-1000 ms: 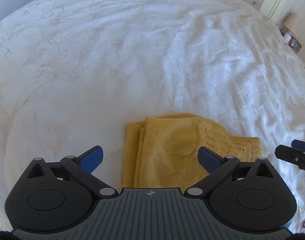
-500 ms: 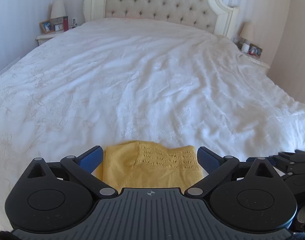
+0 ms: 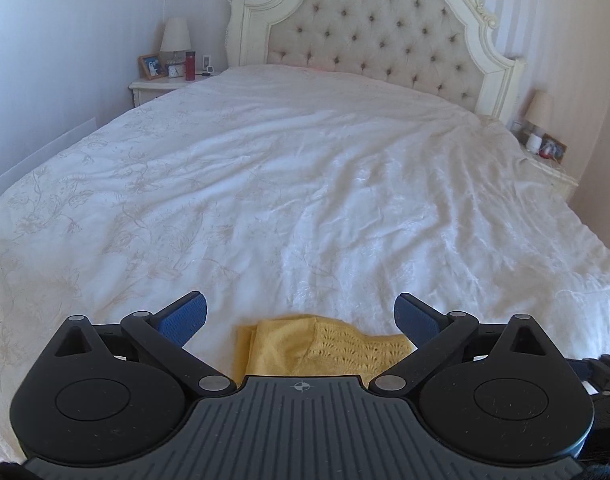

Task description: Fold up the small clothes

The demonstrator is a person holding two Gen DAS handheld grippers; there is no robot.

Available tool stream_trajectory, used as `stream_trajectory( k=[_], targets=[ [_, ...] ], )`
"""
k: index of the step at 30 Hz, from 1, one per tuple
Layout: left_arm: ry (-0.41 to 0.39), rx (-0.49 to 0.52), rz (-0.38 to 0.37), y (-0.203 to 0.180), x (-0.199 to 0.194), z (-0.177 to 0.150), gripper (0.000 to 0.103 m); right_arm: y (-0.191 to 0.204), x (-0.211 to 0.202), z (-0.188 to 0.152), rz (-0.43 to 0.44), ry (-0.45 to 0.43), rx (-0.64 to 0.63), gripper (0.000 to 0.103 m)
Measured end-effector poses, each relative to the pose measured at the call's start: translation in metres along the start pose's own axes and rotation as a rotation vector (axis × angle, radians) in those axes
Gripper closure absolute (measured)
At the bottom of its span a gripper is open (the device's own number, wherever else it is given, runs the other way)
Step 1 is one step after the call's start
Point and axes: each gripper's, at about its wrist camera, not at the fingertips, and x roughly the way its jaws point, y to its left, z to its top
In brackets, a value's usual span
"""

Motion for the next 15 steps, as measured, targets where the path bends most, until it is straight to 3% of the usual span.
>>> stream_trajectory(
  k=[6, 15],
  targets=[
    [0.072, 0.038, 0.050, 0.000, 0.000, -0.020, 0.002, 0.001, -0.005, -0.008, 0.007, 0.032, 0.031, 0.001],
    [0.249, 0.050, 0.085, 0.001, 0.009, -0.045, 0.002, 0.006, -0.004, -0.025, 0.010, 0.111, 0.079, 0.001]
  ],
)
